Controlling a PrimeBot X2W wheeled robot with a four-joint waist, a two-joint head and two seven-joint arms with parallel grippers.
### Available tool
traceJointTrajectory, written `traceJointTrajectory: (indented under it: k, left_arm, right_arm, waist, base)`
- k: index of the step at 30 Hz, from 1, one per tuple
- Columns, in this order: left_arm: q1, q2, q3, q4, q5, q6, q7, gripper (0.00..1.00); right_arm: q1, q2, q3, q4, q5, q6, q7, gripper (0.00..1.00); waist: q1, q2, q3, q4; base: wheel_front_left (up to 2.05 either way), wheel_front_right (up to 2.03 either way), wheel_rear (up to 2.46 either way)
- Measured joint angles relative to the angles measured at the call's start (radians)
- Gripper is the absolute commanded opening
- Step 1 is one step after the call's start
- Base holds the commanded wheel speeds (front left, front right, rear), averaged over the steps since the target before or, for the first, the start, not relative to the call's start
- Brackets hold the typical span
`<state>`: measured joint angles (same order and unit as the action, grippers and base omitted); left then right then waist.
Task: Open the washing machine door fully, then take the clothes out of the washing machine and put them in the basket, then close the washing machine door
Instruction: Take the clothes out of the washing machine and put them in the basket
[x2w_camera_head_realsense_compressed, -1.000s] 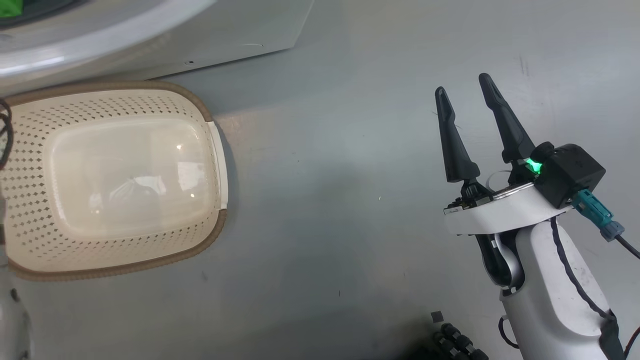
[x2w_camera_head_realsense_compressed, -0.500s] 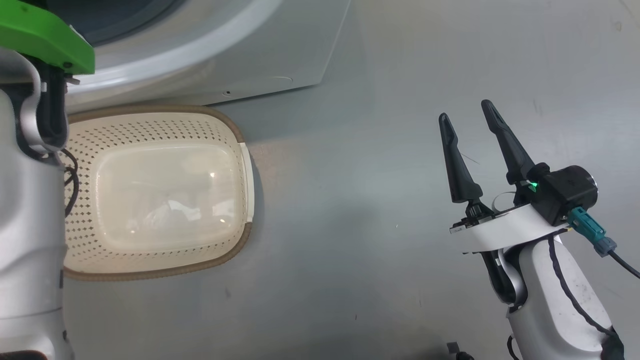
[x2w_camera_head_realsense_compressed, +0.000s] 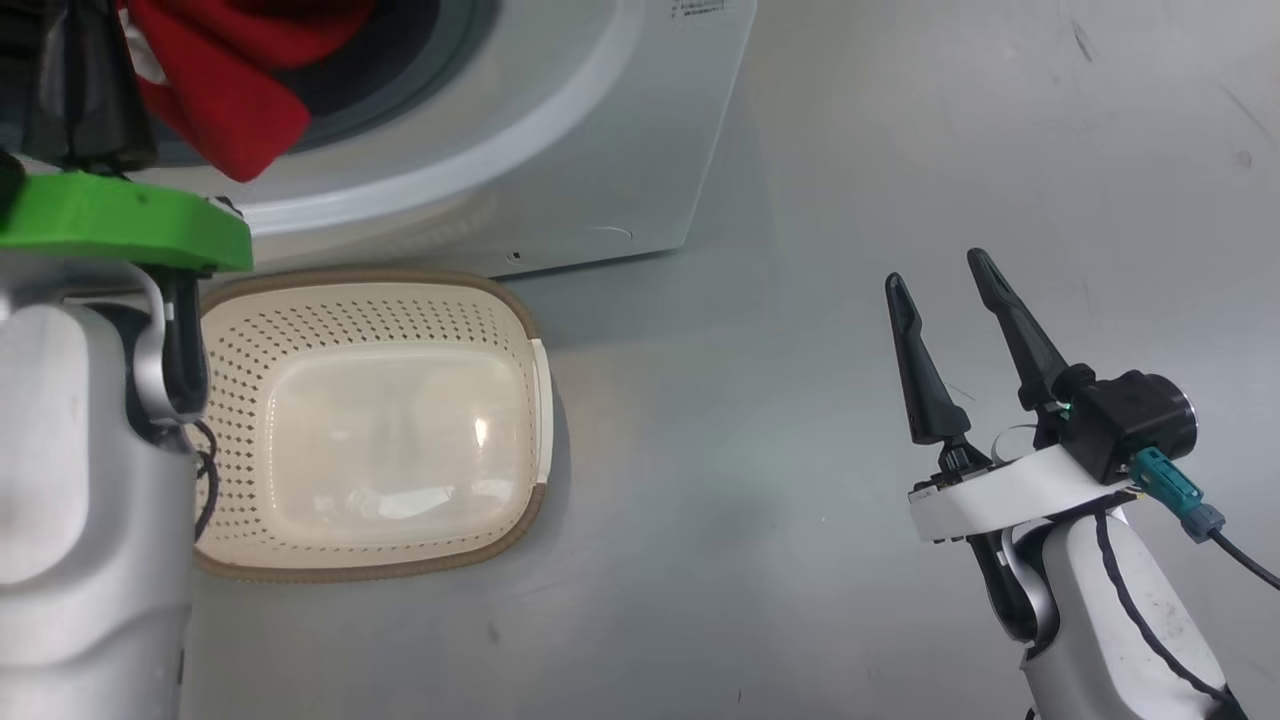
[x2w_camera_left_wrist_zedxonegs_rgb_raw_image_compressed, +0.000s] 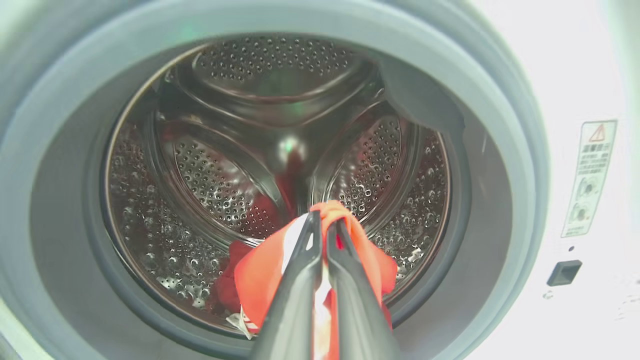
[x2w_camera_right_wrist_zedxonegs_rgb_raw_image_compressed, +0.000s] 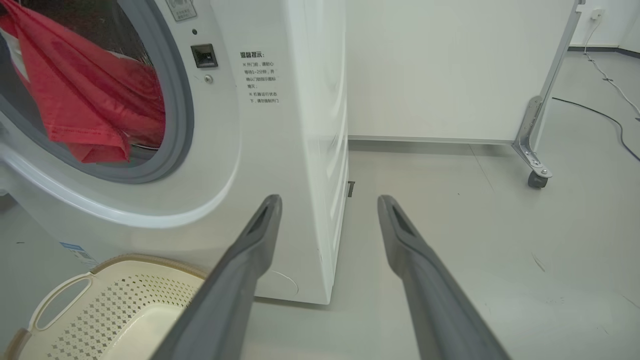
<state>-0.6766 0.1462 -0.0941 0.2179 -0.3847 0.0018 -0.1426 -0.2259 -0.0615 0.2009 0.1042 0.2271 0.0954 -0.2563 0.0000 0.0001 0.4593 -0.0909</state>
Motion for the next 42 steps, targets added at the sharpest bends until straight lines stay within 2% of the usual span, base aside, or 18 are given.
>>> traceJointTrajectory:
  k: [8,16,32,42]
  left_arm:
    - [0.105,-0.039,-0.002,-0.082,0.008,0.038,-0.067,0.00]
    - [0.190,-0.068,-0.005,-0.158,0.008,0.053,-0.084,0.00]
    - [0.397,-0.077,-0.021,-0.278,0.008,0.074,-0.089,0.00]
    - [0.501,-0.082,-0.055,-0.307,0.006,0.082,-0.084,0.00]
  right_arm:
    - [0.042,0.000,-0.010,0.005,0.000,0.000,0.000,1.00]
    - [0.075,0.001,-0.011,0.011,-0.002,0.000,0.000,1.00]
    - [0.139,0.002,-0.003,0.023,-0.003,0.001,0.000,1.00]
    - [0.150,0.004,0.020,0.013,-0.009,0.008,0.000,1.00]
  waist:
    - [0.0000,0.0000,-0.076,0.024]
    - [0.0000,0.0000,-0.138,0.049]
    - [0.0000,0.0000,-0.243,0.106]
    - [0.0000,0.0000,-0.242,0.102]
  base:
    - [0.00,0.00,0.00]
    - [0.00,0.00,0.00]
    - [0.00,0.00,0.00]
    - [0.00,0.00,0.00]
